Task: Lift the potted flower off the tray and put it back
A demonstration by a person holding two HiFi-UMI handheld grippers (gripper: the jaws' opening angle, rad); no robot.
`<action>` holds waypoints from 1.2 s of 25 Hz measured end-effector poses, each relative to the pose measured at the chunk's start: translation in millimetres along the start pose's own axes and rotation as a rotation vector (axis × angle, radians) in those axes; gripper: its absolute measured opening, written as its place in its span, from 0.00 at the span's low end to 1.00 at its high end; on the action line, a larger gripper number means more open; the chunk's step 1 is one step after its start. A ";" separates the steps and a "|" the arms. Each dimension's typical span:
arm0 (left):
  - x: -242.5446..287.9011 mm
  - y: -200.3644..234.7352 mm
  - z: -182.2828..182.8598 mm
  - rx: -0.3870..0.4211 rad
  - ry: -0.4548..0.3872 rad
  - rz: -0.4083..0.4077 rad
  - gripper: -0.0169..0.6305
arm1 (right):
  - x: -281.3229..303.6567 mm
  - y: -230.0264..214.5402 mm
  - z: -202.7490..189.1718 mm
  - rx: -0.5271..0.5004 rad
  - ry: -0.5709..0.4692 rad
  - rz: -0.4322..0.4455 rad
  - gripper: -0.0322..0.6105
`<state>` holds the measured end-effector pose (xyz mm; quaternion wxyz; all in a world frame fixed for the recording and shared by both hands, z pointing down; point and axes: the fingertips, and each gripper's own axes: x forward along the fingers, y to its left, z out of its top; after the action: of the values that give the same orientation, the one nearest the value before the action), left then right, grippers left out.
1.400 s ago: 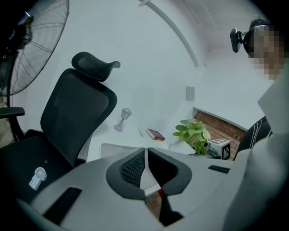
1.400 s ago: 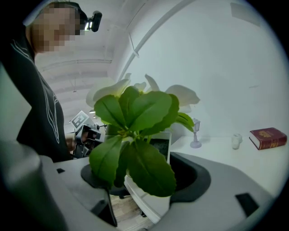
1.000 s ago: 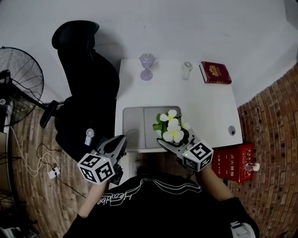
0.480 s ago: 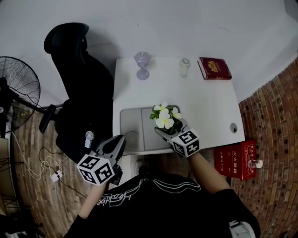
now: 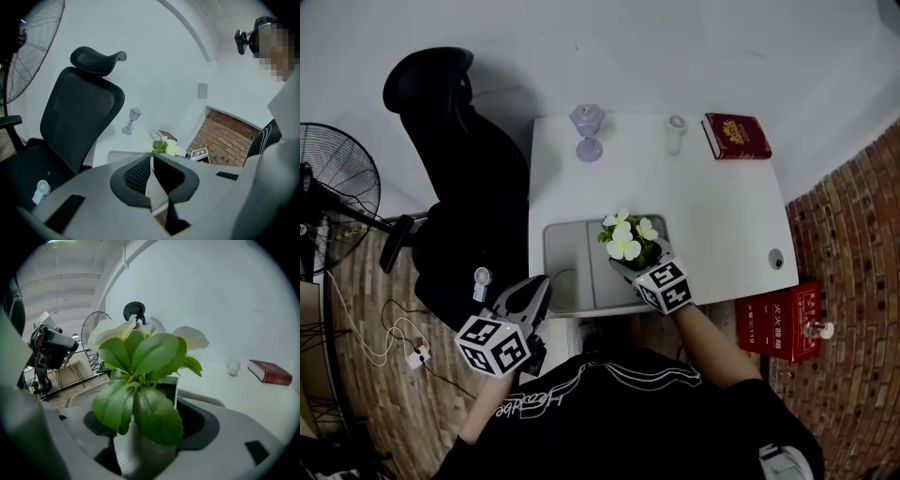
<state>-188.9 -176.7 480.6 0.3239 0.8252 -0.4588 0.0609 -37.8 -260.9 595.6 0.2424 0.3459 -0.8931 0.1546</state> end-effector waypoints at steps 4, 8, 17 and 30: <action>0.8 2.2 0.8 -0.005 -0.001 -0.004 0.10 | 1.9 0.6 -1.4 -0.004 0.017 -0.007 0.61; -0.5 -0.6 0.9 -0.003 -0.004 -0.013 0.10 | 0.0 3.4 0.7 0.014 0.031 0.003 0.68; -8.8 -16.8 -7.9 -0.015 -0.006 -0.032 0.10 | -44.4 15.0 23.2 0.054 -0.042 0.011 0.82; -27.1 -80.2 -13.5 0.034 -0.044 -0.142 0.10 | -165.1 93.0 65.7 -0.021 -0.288 0.188 0.25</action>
<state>-137.9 -119.6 442.0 0.3032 0.8622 -0.4049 0.0276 -17.4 -134.2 441.5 0.0998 0.2768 -0.9487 0.1162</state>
